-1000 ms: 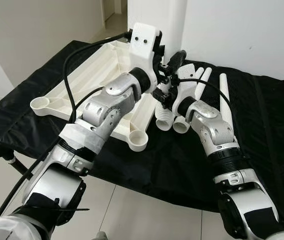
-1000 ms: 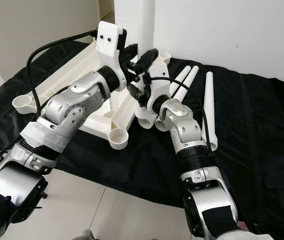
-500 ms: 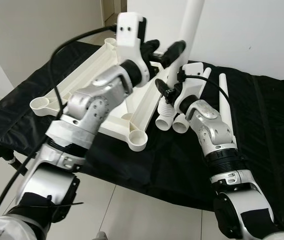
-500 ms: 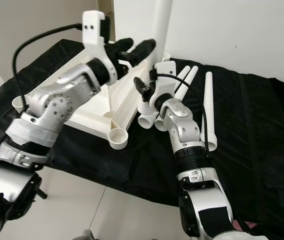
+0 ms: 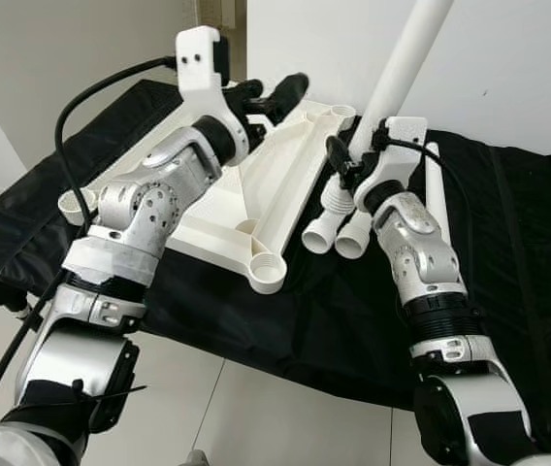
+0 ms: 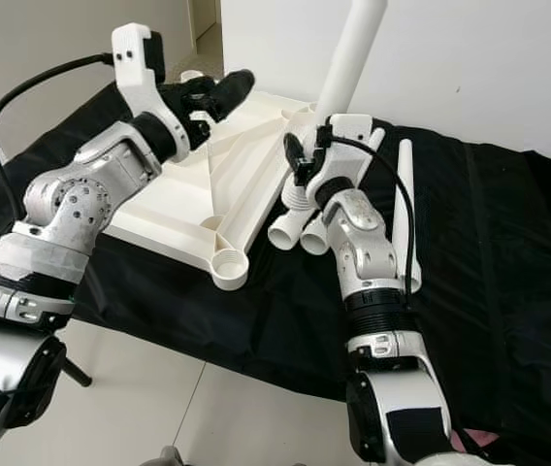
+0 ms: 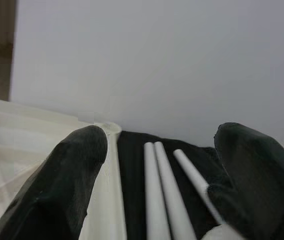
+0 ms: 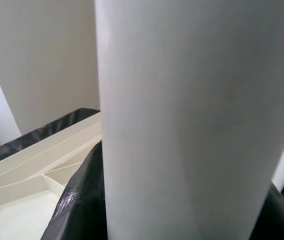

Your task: Building children table

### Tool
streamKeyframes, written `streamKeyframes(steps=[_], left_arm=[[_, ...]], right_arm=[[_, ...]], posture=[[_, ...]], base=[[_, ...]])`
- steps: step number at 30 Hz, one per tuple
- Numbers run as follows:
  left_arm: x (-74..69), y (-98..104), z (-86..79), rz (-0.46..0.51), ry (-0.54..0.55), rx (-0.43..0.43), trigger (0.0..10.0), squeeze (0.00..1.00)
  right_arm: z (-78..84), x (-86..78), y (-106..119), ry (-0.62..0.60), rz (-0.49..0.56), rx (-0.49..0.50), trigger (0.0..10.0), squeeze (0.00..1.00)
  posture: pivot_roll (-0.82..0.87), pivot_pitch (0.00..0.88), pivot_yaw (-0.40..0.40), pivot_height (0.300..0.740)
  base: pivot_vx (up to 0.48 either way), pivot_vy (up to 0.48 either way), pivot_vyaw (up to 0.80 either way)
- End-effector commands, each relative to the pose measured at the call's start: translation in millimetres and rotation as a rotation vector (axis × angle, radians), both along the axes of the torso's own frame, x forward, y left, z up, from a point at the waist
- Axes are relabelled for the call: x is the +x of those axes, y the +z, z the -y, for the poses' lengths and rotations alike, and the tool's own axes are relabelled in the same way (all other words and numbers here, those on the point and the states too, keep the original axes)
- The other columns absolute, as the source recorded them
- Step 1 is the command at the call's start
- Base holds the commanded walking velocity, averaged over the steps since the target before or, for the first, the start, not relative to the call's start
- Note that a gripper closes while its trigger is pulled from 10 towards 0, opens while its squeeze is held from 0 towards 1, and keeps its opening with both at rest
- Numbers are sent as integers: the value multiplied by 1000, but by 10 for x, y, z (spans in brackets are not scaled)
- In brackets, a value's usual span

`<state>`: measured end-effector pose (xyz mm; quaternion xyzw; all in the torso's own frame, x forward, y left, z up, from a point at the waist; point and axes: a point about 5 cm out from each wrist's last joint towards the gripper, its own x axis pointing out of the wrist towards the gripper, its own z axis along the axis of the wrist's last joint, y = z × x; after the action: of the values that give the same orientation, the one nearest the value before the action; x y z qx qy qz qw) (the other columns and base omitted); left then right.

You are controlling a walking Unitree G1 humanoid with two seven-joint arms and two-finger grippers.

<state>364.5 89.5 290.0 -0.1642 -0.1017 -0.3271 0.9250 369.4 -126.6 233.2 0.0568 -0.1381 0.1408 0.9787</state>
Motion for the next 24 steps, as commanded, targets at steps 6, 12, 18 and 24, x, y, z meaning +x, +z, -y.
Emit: streamKeyframes(steps=[6,12,18,24], left_arm=[[-5,-139,-93,34,-29,80,10000,0],[-26,-385,-125,32,17,195,10000,0],[-89,-889,-92,45,16,469,10000,0],[-156,-1178,-88,61,-14,600,10000,0]], right_arm=[[-48,-56,10,1,46,-7,10000,0],[-89,-124,-56,-4,72,-28,10000,0],[-136,-248,-176,10,93,-20,10000,0],[-72,-386,-234,0,134,32,10000,0]], posture=[[5,7,7,740],[9,15,3,740],[13,27,3,740],[3,37,5,740]], base=[[0,0,0],[0,0,0],[0,0,0],[0,0,0]])
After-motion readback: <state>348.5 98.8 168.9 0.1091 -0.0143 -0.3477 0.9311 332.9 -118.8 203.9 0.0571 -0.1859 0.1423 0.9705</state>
